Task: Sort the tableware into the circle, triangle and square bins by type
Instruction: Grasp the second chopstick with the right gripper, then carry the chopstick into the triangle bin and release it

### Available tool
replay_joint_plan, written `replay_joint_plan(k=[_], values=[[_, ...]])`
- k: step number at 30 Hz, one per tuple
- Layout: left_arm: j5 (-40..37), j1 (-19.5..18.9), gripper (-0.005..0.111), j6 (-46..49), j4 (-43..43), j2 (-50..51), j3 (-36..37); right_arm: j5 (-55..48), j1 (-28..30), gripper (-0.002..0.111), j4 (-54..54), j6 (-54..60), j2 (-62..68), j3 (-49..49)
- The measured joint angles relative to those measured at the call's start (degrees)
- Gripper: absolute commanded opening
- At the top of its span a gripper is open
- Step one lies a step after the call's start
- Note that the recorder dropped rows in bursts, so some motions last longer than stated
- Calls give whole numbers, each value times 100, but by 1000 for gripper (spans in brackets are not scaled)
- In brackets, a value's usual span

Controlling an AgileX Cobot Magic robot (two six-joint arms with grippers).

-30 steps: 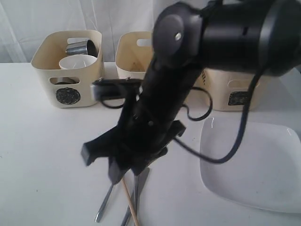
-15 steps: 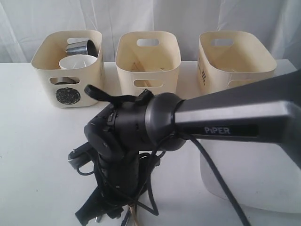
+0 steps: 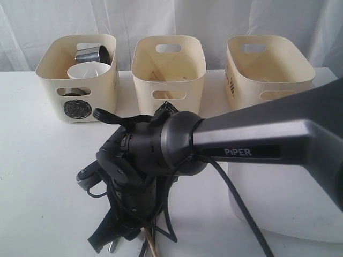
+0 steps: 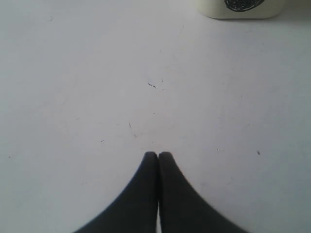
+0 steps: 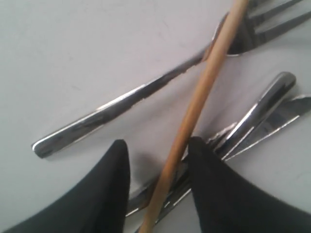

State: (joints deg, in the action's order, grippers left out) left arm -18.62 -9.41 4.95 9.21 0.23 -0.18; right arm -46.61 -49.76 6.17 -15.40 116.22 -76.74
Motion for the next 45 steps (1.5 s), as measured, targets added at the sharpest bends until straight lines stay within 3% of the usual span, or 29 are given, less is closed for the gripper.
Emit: replay_joint_plan(k=[5, 10, 24, 29, 35, 40, 45], values=[[0, 0, 0, 0, 0, 0, 0, 54, 0, 9, 10, -26, 36, 0], [0, 0, 0, 0, 0, 0, 0, 67, 0, 1, 10, -110, 36, 0], [0, 0, 0, 0, 0, 0, 0, -181, 0, 0, 253, -124, -745, -500], [0, 0, 0, 0, 0, 0, 0, 289, 89, 0, 1968, -732, -1350, -847], [0, 0, 0, 0, 0, 0, 0, 1033, 648, 0, 4868, -2975, -1503, -873], [0, 0, 0, 0, 0, 0, 0, 1987, 1090, 0, 6429, -4745, -1479, -873], [0, 0, 0, 0, 0, 0, 0, 1961, 1496, 0, 7893, -6733, -1205, -873]])
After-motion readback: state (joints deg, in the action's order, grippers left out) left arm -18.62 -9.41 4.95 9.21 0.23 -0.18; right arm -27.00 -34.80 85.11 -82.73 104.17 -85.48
